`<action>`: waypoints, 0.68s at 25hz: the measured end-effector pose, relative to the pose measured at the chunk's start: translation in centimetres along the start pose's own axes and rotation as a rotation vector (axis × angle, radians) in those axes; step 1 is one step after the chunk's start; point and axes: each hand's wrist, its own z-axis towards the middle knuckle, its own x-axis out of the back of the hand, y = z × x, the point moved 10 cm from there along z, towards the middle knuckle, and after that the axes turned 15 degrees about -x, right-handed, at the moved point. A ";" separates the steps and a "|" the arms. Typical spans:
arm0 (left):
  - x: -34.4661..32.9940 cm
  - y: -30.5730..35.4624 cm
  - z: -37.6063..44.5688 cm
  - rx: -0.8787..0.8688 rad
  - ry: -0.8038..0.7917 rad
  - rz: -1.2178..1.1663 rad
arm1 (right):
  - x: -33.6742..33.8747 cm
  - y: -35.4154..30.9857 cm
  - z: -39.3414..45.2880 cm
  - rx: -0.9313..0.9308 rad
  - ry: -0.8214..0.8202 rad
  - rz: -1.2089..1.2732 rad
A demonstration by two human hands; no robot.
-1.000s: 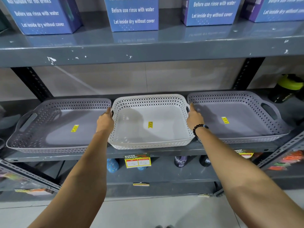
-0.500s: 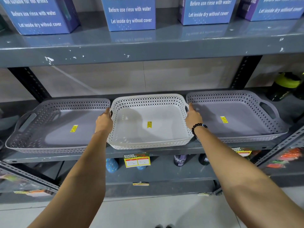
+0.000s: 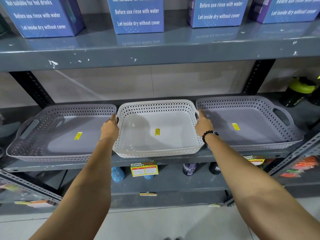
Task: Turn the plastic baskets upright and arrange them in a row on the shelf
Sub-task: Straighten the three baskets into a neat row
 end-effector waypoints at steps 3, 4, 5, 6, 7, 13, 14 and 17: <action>0.0 0.2 0.1 -0.028 -0.009 0.026 | -0.4 0.2 0.4 -0.012 -0.020 0.045; 0.0 0.2 0.1 -0.035 -0.010 0.031 | -0.5 0.3 0.5 -0.014 -0.023 0.055; 0.0 0.3 0.1 -0.040 -0.011 0.035 | -0.5 0.3 0.5 -0.016 -0.026 0.061; 0.0 0.3 0.2 -0.042 -0.012 0.037 | -0.5 0.3 0.6 -0.019 -0.033 0.066; 0.0 0.3 0.1 -0.039 -0.013 0.039 | -0.6 0.3 0.5 -0.023 -0.042 0.063; -0.1 0.3 0.3 -0.048 -0.024 0.077 | -0.7 0.4 0.4 -0.033 -0.075 0.066; -0.1 0.3 0.4 -0.047 -0.025 0.076 | -0.8 0.4 0.5 -0.031 -0.079 0.058; -0.2 0.4 0.3 -0.048 -0.039 0.082 | -0.5 0.3 0.4 -0.017 -0.054 0.021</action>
